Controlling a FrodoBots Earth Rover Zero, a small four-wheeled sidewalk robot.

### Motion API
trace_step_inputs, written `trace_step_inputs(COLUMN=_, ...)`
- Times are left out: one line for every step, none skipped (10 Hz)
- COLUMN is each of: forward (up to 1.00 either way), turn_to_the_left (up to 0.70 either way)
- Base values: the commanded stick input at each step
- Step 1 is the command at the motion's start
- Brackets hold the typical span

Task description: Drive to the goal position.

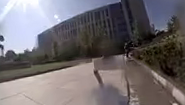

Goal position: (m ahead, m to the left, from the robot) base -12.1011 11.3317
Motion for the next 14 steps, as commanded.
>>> trace_step_inputs(forward=0.7, turn_to_the_left=-0.35)
trace_step_inputs(forward=0.7, turn_to_the_left=-0.35)
trace_step_inputs(forward=0.7, turn_to_the_left=-0.35)
trace_step_inputs(forward=0.7, turn_to_the_left=-0.35)
trace_step_inputs(forward=0.7, turn_to_the_left=-0.35)
trace_step_inputs(forward=0.7, turn_to_the_left=-0.35)
trace_step_inputs(forward=0.7, turn_to_the_left=-0.35)
trace_step_inputs(forward=0.7, turn_to_the_left=-0.35)
trace_step_inputs(forward=0.7, turn_to_the_left=-0.35)
trace_step_inputs(forward=0.7, turn_to_the_left=-0.35)
trace_step_inputs(forward=0.7, turn_to_the_left=-0.35)
trace_step_inputs(forward=0.59, turn_to_the_left=-0.35)
trace_step_inputs(forward=0.37, turn_to_the_left=-0.28)
trace_step_inputs(forward=0.06, turn_to_the_left=0.0)
